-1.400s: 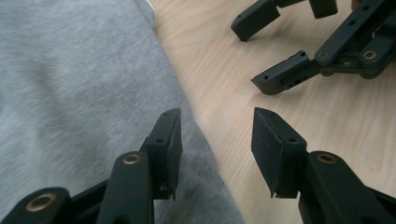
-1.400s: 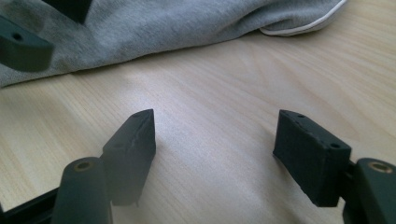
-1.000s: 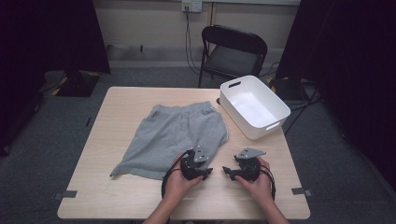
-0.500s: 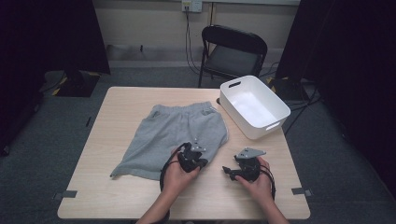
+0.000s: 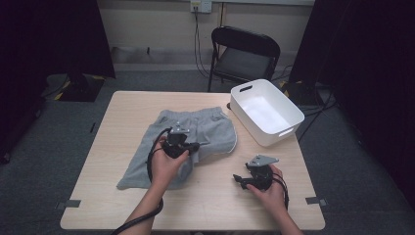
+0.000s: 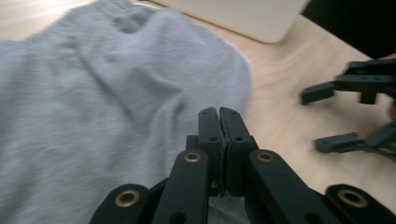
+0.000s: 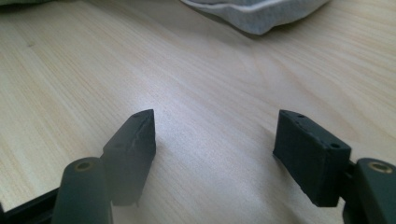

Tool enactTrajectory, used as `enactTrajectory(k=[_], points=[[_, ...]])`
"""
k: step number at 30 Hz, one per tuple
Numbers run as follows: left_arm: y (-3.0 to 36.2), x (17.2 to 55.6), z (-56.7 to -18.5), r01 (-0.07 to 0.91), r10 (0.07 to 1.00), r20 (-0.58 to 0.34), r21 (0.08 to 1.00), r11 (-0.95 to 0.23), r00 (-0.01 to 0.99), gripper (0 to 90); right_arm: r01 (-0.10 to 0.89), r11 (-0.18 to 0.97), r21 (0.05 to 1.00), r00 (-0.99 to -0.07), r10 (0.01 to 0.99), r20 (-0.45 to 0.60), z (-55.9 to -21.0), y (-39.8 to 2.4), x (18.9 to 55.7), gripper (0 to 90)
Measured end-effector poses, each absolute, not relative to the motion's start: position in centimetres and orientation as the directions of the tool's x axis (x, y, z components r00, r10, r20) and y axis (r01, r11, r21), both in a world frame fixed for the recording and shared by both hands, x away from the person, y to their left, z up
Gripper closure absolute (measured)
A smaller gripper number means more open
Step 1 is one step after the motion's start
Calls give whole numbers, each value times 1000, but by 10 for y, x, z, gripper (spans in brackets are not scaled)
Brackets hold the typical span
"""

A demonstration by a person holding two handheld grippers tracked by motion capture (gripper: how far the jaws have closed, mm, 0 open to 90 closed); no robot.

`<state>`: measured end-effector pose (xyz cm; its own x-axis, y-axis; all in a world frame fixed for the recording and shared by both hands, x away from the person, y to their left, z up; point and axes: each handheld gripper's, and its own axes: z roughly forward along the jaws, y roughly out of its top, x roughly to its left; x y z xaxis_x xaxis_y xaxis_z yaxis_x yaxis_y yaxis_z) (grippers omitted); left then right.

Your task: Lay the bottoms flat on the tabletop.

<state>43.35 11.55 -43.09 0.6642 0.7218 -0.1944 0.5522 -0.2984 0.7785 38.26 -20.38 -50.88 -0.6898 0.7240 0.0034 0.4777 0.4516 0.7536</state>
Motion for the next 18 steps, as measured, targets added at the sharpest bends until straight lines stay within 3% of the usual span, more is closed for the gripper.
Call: enactTrajectory(k=[8, 18], points=[[145, 446, -456, 613, 775, -243, 758, -223, 583, 886, 477, 451, 754, -690, 724, 4, -509, -204, 383, 292], [151, 446, -488, 643, 798, -218, 721, -256, 562, 883, 477, 452, 754, -690, 723, 3, -509, -204, 383, 293]])
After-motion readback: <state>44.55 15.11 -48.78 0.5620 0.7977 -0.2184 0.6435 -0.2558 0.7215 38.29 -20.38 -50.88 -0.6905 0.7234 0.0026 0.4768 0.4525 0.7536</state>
